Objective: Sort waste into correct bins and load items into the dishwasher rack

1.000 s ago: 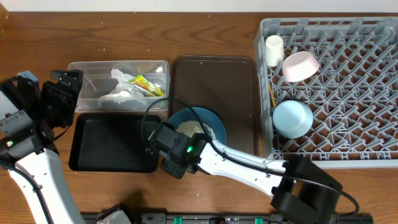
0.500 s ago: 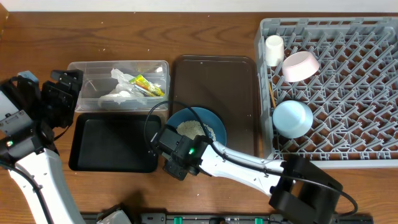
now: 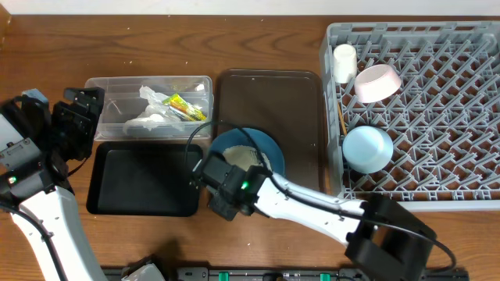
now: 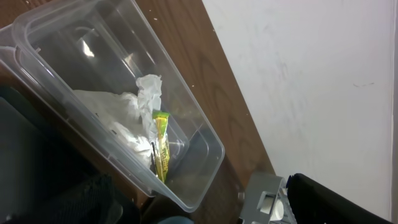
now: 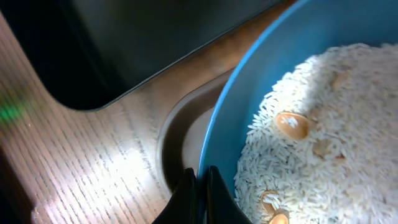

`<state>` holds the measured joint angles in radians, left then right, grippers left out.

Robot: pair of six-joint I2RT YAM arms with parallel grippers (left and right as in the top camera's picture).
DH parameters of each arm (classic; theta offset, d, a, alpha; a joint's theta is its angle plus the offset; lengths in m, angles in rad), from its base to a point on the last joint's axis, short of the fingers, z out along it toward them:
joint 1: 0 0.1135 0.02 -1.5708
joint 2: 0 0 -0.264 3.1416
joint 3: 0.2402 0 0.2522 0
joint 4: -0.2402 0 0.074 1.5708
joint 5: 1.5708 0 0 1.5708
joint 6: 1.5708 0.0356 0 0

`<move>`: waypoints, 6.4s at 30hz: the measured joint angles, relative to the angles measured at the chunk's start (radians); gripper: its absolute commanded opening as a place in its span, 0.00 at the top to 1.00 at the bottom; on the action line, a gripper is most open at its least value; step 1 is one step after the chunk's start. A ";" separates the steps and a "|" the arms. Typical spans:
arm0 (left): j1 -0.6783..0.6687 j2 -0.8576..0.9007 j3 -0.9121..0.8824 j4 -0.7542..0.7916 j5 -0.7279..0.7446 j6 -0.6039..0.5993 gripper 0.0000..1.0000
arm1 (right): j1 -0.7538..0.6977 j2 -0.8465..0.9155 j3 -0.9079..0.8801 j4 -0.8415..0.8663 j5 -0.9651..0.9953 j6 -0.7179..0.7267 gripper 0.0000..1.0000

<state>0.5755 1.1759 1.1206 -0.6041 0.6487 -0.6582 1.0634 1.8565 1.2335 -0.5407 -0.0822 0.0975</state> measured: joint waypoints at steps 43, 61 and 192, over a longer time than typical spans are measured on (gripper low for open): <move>0.000 0.000 0.000 0.000 0.000 0.000 0.09 | -0.123 -0.139 0.002 -0.088 0.322 -0.137 0.99; 0.000 0.000 0.000 0.000 0.000 0.000 0.09 | -0.123 -0.139 0.002 -0.086 0.251 -0.146 0.99; -1.524 0.618 0.000 0.183 -0.806 0.117 0.68 | -0.962 -0.418 0.127 -0.211 0.367 -0.056 0.01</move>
<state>-0.9482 1.7935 1.1210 -0.4206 -0.1574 -0.5407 0.1013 1.4380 1.3605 -0.7513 0.2848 0.0410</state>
